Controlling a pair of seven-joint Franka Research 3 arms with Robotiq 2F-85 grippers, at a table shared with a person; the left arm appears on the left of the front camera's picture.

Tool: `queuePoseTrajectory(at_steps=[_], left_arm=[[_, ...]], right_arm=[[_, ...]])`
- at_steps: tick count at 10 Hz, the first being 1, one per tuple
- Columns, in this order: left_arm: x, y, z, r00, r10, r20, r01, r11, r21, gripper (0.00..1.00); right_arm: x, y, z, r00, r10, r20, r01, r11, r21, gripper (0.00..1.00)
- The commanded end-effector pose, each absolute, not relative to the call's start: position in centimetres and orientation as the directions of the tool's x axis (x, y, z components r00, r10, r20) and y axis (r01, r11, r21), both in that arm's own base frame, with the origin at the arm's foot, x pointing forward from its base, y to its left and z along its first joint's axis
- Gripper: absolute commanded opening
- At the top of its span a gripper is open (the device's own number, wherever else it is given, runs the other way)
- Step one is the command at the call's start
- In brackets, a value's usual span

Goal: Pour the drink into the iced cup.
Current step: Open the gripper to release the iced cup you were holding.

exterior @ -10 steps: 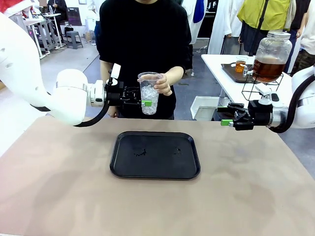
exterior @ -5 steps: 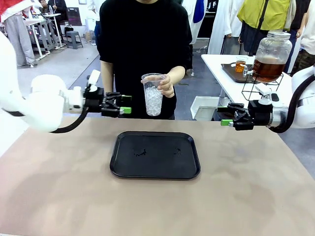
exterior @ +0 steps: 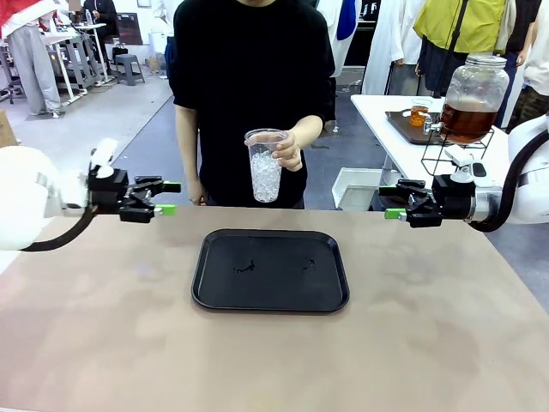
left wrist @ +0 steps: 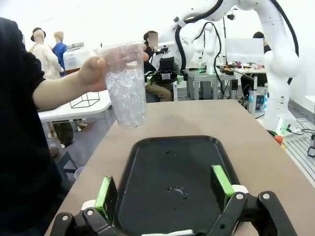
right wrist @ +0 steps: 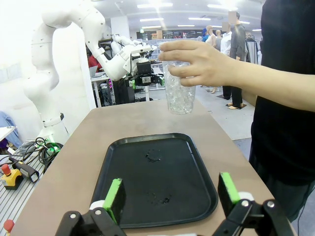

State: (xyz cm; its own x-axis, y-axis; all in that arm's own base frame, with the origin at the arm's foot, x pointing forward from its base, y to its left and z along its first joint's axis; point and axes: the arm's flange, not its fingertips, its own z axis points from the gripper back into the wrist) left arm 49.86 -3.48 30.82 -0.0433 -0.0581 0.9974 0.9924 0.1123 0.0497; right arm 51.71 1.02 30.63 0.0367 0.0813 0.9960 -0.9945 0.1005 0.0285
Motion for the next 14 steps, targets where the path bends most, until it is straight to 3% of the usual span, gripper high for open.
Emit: queuePoseTrajectory(at_steps=[1, 14], left_arm=[[48.89, -3.25, 30.93, -0.052, -0.06, 0.997, 0.992, 0.112, 0.058, 1.0], [49.52, -2.85, 30.58, -0.035, -0.058, 0.998, 0.992, 0.119, 0.042, 1.0]], right_arm=[[51.97, 1.16, 30.94, 0.044, 0.087, 0.995, -0.995, 0.091, 0.036, 1.0], [51.97, 1.16, 30.94, 0.044, 0.087, 0.995, -0.995, 0.091, 0.036, 1.0]])
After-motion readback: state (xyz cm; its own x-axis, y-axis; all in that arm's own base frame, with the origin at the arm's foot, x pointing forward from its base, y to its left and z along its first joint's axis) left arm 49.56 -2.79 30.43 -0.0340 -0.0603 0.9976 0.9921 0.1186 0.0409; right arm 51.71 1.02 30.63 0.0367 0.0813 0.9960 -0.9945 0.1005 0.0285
